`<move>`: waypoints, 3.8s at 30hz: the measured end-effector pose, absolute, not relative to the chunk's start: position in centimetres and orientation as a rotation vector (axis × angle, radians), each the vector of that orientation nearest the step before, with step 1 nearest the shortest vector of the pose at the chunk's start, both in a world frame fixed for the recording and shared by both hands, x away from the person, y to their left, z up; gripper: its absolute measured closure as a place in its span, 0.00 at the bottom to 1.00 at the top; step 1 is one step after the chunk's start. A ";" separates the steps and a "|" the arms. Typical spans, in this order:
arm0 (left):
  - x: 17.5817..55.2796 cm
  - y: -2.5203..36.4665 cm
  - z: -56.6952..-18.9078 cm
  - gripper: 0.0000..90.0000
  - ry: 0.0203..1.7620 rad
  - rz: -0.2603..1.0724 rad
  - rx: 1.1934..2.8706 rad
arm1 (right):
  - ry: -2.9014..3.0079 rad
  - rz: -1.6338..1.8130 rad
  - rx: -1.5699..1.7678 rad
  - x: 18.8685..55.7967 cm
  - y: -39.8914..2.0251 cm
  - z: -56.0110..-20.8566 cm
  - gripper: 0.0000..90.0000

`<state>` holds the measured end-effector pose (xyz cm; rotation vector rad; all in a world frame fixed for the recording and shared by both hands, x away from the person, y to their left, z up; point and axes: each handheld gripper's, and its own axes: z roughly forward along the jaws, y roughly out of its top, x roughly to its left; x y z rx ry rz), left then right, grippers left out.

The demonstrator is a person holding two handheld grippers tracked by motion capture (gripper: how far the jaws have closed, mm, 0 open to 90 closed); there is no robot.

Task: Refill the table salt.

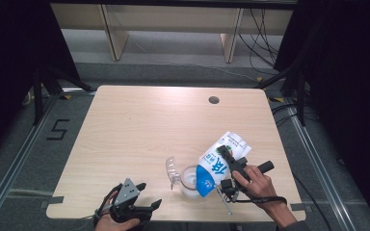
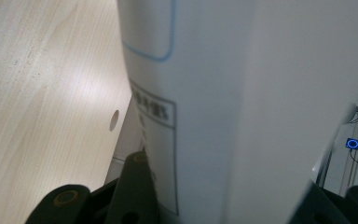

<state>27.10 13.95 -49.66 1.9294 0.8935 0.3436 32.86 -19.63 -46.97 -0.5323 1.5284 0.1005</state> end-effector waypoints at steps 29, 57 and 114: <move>27.1 14.0 -49.6 0.25 0.894 0.344 1.931 | 1.528 0.106 -0.521 32.8 -19.6 -47.0 0.80; 27.1 13.9 -49.7 0.25 0.913 0.332 1.917 | 1.535 0.103 -0.531 32.8 -19.6 -47.0 0.81; 27.0 14.0 -49.7 0.25 0.909 0.332 1.928 | 1.712 0.237 -0.425 33.0 -19.5 -47.3 0.85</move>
